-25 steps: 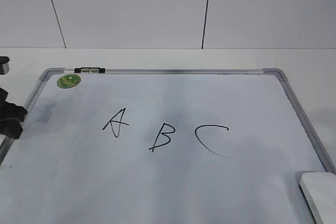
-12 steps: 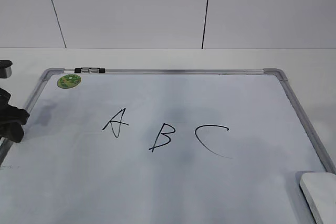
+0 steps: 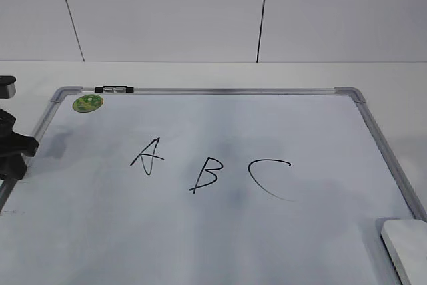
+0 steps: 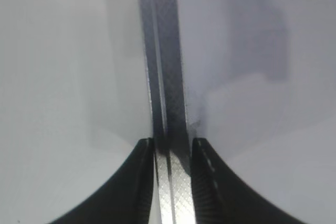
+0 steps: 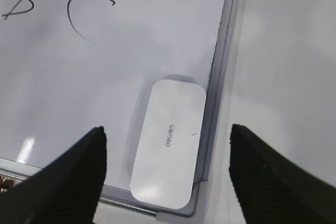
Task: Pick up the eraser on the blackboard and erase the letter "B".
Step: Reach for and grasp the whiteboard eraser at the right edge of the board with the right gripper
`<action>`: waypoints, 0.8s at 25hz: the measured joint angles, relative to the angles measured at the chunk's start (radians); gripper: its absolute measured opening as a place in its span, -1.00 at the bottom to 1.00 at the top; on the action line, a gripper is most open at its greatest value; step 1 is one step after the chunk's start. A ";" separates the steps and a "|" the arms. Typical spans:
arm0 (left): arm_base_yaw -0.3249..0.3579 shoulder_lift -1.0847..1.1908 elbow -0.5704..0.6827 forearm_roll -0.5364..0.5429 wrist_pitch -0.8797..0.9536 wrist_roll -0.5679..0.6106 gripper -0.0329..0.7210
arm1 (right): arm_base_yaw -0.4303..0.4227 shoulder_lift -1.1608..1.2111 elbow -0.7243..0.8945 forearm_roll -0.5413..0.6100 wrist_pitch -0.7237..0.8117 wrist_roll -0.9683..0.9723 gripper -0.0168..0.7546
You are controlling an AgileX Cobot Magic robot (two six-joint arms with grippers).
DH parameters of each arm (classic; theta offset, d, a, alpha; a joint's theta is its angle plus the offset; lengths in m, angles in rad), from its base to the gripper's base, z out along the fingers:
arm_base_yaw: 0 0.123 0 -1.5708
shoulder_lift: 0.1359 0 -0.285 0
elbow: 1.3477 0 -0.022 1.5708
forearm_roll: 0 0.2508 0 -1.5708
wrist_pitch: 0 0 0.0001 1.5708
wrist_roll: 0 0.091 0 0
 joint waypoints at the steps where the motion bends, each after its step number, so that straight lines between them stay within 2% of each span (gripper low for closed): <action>1: 0.000 0.000 0.000 0.000 0.000 0.000 -0.46 | 0.000 0.010 0.000 0.000 0.006 0.001 0.53; 8: 0.000 0.000 -0.001 -0.002 0.004 -0.006 -0.51 | 0.000 0.061 -0.022 0.000 0.066 0.000 0.53; 14: 0.000 0.000 -0.001 -0.002 0.006 -0.008 -0.52 | 0.000 0.148 -0.043 0.000 0.180 0.054 0.53; 20: 0.000 0.000 -0.001 -0.002 0.006 -0.008 -0.52 | 0.000 0.278 -0.060 0.027 0.194 0.071 0.58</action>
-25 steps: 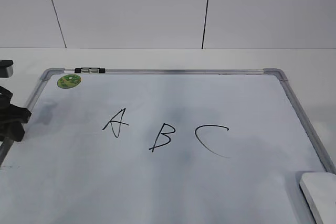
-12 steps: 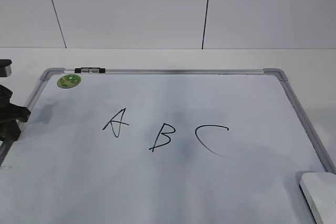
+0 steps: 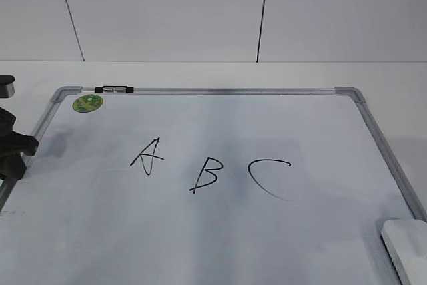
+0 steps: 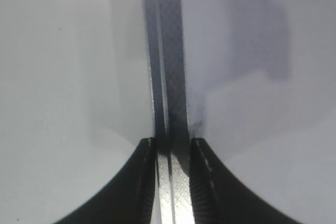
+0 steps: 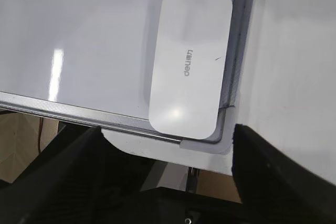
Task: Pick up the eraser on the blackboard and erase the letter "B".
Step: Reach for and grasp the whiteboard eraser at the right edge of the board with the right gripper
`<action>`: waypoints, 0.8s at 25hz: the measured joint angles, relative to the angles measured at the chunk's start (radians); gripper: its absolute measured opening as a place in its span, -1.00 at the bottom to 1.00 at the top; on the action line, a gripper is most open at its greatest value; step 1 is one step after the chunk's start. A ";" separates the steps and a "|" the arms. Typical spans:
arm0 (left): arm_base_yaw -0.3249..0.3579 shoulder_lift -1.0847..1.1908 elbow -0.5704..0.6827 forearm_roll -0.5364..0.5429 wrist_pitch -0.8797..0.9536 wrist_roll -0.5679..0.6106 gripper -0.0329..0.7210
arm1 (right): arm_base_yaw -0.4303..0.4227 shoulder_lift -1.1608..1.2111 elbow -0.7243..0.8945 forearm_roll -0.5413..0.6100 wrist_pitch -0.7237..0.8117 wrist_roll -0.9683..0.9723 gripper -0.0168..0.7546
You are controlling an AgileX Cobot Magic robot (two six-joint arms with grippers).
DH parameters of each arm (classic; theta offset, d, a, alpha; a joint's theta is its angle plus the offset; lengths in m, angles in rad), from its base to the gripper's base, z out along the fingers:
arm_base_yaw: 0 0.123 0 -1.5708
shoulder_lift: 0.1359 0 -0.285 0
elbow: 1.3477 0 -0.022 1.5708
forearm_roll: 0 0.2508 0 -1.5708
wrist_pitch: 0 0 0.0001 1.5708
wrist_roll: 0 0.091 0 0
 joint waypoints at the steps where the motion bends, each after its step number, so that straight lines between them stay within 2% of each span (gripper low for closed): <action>1: 0.000 0.000 0.000 0.000 0.000 0.000 -0.52 | 0.000 0.023 0.000 0.002 0.000 0.000 0.59; 9: 0.000 0.000 0.000 0.000 0.000 0.000 -0.52 | 0.000 0.206 -0.002 0.006 -0.010 -0.027 0.59; 20: 0.000 0.000 0.000 0.000 0.000 0.000 -0.52 | 0.000 0.458 -0.024 0.065 -0.116 -0.070 0.59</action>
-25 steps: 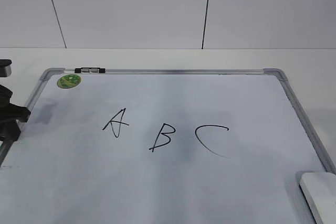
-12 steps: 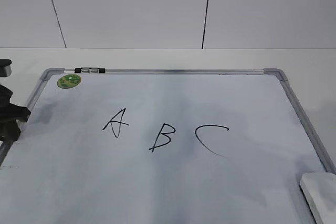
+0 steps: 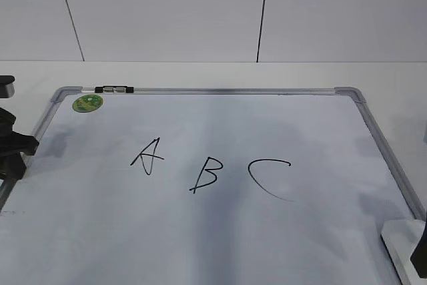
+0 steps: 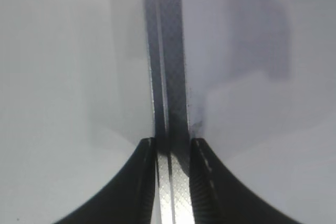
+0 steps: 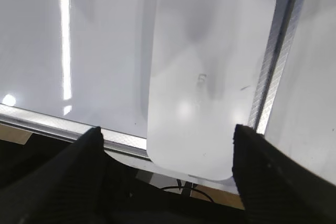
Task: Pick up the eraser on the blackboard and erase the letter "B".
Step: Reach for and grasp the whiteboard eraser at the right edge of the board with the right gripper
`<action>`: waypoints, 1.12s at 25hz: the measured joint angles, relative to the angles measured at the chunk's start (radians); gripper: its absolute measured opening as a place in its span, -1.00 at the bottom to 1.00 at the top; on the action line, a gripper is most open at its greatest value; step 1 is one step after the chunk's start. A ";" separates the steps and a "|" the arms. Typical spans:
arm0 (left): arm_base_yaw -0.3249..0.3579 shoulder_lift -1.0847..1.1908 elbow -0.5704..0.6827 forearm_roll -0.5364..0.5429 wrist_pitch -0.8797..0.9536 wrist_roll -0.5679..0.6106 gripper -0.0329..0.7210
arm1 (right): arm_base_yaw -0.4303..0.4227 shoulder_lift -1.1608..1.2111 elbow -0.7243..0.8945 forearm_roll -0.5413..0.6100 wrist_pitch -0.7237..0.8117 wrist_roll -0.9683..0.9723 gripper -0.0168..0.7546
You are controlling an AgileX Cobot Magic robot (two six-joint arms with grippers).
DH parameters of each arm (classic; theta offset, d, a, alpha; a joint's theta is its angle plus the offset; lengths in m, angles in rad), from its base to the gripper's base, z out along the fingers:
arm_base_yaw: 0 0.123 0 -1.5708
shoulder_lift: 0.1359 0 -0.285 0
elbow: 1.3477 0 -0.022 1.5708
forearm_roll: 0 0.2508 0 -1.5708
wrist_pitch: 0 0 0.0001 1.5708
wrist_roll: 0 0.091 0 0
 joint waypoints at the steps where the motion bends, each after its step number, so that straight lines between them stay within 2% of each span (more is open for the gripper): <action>1: 0.000 0.000 0.000 0.000 0.000 0.000 -0.52 | 0.000 0.023 -0.006 0.000 -0.002 0.000 0.59; 13: 0.000 0.000 -0.001 0.000 0.002 0.000 -0.52 | 0.000 0.151 -0.041 -0.044 -0.044 -0.002 0.59; 28: 0.000 0.000 -0.001 0.000 0.002 0.000 -0.52 | 0.000 0.156 -0.041 -0.057 -0.069 0.007 0.53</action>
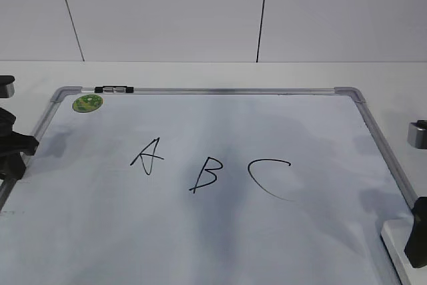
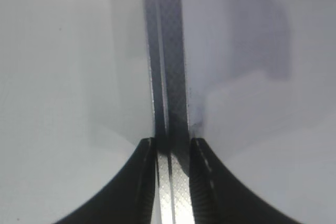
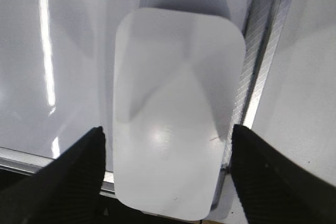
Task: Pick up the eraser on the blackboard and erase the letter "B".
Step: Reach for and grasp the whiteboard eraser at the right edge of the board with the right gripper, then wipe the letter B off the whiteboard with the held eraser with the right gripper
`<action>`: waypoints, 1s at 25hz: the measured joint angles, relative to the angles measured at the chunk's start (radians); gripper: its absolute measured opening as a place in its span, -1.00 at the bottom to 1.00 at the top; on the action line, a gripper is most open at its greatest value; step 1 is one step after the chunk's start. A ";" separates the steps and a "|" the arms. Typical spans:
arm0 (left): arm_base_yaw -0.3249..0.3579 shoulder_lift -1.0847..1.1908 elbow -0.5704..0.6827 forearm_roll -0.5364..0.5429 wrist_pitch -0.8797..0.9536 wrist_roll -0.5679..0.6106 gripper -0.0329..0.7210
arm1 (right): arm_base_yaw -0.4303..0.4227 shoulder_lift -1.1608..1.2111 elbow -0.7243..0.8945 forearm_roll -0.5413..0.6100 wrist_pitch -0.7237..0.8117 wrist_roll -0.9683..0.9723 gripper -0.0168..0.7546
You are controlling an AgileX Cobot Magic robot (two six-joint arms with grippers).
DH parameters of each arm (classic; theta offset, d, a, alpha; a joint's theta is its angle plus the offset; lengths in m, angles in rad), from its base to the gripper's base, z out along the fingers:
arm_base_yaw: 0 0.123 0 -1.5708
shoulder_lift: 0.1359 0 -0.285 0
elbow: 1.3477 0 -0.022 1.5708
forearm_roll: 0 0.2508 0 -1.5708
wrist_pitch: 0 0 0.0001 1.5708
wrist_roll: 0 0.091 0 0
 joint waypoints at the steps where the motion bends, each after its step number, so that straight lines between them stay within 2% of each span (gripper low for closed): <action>1: 0.000 0.000 0.000 0.000 0.000 0.000 -0.52 | 0.000 0.000 0.000 0.000 0.000 0.002 0.55; 5: 0.000 0.000 0.000 0.000 0.000 0.000 -0.52 | 0.000 0.000 0.000 0.000 -0.002 0.014 0.76; 8: 0.000 0.000 0.000 0.000 0.000 0.000 -0.52 | 0.000 0.000 0.000 0.000 -0.013 0.014 0.80; 25: 0.000 0.000 0.000 0.000 0.000 0.000 -0.52 | 0.000 0.094 -0.001 0.000 -0.055 0.018 0.80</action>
